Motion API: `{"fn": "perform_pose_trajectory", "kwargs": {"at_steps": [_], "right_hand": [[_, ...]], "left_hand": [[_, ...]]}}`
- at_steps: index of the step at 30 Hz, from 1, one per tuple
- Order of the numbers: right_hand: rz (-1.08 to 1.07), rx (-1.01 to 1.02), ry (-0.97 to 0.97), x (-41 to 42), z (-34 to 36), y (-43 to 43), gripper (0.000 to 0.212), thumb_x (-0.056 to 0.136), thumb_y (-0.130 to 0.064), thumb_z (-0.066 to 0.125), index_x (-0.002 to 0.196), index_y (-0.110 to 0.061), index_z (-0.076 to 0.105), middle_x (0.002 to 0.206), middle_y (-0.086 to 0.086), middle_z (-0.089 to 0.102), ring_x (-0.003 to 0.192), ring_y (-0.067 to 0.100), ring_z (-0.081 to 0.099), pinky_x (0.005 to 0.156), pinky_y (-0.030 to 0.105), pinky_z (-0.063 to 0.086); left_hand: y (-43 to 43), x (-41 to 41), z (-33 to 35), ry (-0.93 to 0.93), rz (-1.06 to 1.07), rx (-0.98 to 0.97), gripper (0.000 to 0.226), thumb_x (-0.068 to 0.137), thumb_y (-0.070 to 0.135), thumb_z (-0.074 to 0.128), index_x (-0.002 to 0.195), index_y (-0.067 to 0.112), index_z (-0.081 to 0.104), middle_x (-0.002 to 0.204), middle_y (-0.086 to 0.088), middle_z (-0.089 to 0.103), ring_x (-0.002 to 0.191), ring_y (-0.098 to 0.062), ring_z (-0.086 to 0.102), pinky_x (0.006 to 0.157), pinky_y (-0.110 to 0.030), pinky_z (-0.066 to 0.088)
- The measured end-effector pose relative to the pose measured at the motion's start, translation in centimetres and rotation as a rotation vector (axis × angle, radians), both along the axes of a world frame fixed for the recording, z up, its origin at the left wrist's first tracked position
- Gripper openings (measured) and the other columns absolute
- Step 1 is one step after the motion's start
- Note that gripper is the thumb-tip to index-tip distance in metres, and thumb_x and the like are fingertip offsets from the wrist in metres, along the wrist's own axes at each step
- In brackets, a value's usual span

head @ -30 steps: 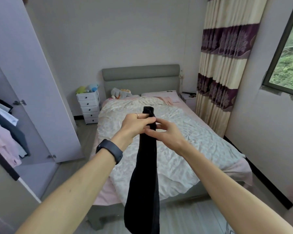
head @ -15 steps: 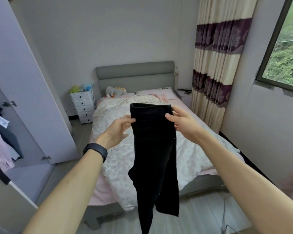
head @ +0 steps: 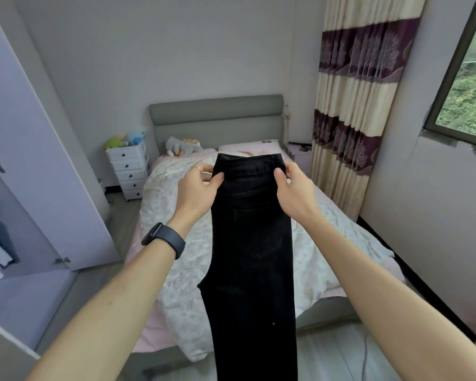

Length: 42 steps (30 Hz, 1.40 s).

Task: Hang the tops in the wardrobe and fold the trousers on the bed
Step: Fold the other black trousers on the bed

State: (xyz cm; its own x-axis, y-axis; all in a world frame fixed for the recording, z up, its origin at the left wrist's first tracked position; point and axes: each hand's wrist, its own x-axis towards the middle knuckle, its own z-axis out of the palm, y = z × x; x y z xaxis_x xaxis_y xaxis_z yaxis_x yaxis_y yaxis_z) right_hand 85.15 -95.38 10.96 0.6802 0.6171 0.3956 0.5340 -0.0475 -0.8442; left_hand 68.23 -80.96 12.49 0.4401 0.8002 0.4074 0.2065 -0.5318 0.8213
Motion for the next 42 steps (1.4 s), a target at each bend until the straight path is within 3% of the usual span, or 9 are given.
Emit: {"fn": "perform_pose_trajectory", "kwargs": {"at_steps": [4, 7, 17, 21, 26, 31, 34, 38, 42], "right_hand": [[-0.022, -0.009, -0.053, 4.1, 1.0, 5.5, 0.012, 0.106, -0.041, 0.045, 0.109, -0.032, 0.052, 0.084, -0.028, 0.050, 0.078, -0.030, 0.047, 0.065, 0.007, 0.038], [-0.044, -0.001, -0.090, 8.6, 1.9, 11.8, 0.028, 0.104, -0.043, 0.049, 0.119, -0.023, 0.061, 0.088, -0.028, 0.053, 0.087, -0.008, 0.052, 0.066, -0.001, 0.034], [-0.095, -0.092, -0.056, 24.9, -0.8, 37.9, 0.032, 0.102, -0.044, 0.054, 0.123, -0.021, 0.060, 0.097, -0.019, 0.059, 0.096, 0.004, 0.053, 0.076, 0.015, 0.038], [-0.049, -0.242, 0.061, 30.7, -7.3, 46.2, 0.034, 0.103, -0.038, 0.054, 0.127, -0.015, 0.057, 0.119, -0.002, 0.065, 0.108, 0.016, 0.061, 0.085, 0.032, 0.047], [-0.032, -0.359, 0.140, 36.3, -16.1, 53.9, 0.016, 0.101, -0.040, 0.054, 0.112, -0.029, 0.055, 0.110, -0.010, 0.067, 0.093, 0.011, 0.064, 0.077, 0.038, 0.057], [0.004, -0.485, 0.137, 42.5, -26.1, 62.7, 0.019, 0.100, -0.043, 0.052, 0.113, -0.030, 0.055, 0.095, -0.023, 0.057, 0.100, 0.017, 0.062, 0.075, 0.035, 0.051], [0.052, -0.490, 0.238, 45.1, -33.7, 67.3, 0.031, 0.100, -0.042, 0.055, 0.128, -0.029, 0.055, 0.110, -0.014, 0.064, 0.116, 0.020, 0.061, 0.082, 0.033, 0.053], [0.070, -0.620, 0.316, 45.1, -43.6, 66.3, 0.069, 0.093, -0.051, 0.064, 0.153, -0.033, 0.033, 0.147, -0.005, 0.052, 0.135, 0.022, 0.047, 0.097, 0.039, 0.050], [0.039, -0.765, 0.528, 40.2, -51.6, 56.4, 0.064, 0.097, -0.045, 0.062, 0.152, -0.026, 0.035, 0.147, -0.003, 0.052, 0.126, 0.020, 0.056, 0.090, 0.030, 0.048]], "left_hand": [[5.6, 4.0, 0.7, -0.032, 0.007, 0.015, 0.015, 0.095, 0.035, 0.068, 0.103, 0.025, 0.060, 0.089, 0.019, 0.063, 0.085, 0.005, 0.061, 0.069, -0.012, 0.043], [12.1, 8.5, 1.2, -0.056, -0.002, 0.014, 0.014, 0.096, 0.033, 0.066, 0.105, 0.024, 0.061, 0.089, 0.020, 0.062, 0.087, 0.004, 0.060, 0.072, -0.013, 0.043], [39.2, 26.0, -1.7, 0.075, -0.108, -0.123, 0.018, 0.103, 0.019, 0.052, 0.108, 0.019, 0.068, 0.103, 0.003, 0.074, 0.101, -0.016, 0.068, 0.093, -0.040, 0.055], [47.2, 32.3, -8.0, 0.199, -0.056, -0.226, 0.019, 0.103, 0.017, 0.051, 0.112, 0.013, 0.067, 0.108, 0.001, 0.070, 0.101, -0.019, 0.064, 0.085, -0.030, 0.051], [54.0, 38.0, -17.3, 0.294, 0.044, -0.309, 0.004, 0.103, 0.024, 0.052, 0.105, 0.022, 0.055, 0.098, 0.009, 0.060, 0.088, -0.012, 0.056, 0.062, -0.013, 0.037], [61.6, 43.1, -27.0, 0.382, 0.148, -0.410, 0.015, 0.100, 0.033, 0.056, 0.110, 0.024, 0.062, 0.107, 0.004, 0.066, 0.091, -0.018, 0.062, 0.078, -0.029, 0.044], [65.5, 45.3, -33.7, 0.417, 0.182, -0.458, 0.028, 0.100, 0.033, 0.057, 0.124, 0.021, 0.063, 0.121, 0.000, 0.068, 0.106, -0.018, 0.063, 0.083, -0.025, 0.043], [65.1, 43.5, -42.5, 0.552, 0.166, -0.506, 0.045, 0.100, 0.035, 0.056, 0.142, 0.019, 0.050, 0.139, -0.002, 0.057, 0.107, -0.012, 0.060, 0.082, -0.015, 0.040], [57.6, 37.4, -49.8, 0.659, 0.186, -0.636, 0.044, 0.101, 0.028, 0.055, 0.143, 0.017, 0.049, 0.143, -0.002, 0.052, 0.099, -0.007, 0.057, 0.077, -0.015, 0.042]]}}
